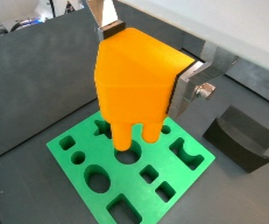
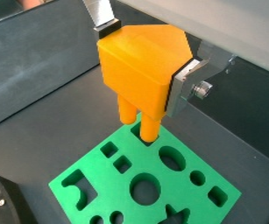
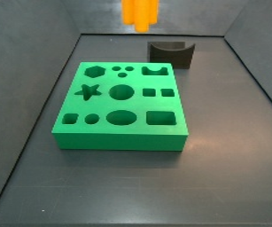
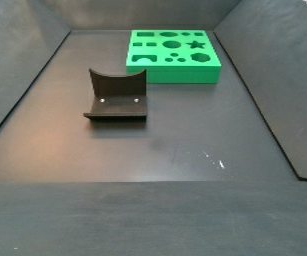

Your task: Insert the 3 prong object.

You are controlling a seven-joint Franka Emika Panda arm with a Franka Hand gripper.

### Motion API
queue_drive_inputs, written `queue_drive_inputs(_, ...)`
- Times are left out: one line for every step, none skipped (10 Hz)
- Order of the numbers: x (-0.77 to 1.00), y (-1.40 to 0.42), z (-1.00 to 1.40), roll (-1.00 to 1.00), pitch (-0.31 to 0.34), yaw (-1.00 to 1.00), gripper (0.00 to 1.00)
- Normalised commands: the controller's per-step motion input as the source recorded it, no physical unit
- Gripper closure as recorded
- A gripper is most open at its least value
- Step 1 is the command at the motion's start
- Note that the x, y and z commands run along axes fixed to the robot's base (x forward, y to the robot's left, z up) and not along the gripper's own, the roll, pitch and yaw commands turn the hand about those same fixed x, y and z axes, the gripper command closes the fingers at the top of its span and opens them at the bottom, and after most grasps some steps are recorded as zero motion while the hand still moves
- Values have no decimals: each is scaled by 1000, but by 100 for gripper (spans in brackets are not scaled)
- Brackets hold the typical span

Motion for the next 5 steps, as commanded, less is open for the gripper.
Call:
queue_drive_inputs(34,683,-1000,57,-13,0,100)
queue_drive_inputs(-9,654,-989,107,-87,0,100)
queue_drive_inputs(0,631,-989,151,-50,0,100)
queue_drive_inputs(0,569,-963,173,-56,0,100)
queue_drive_inputs(-143,374,-914,114,-127,0,100)
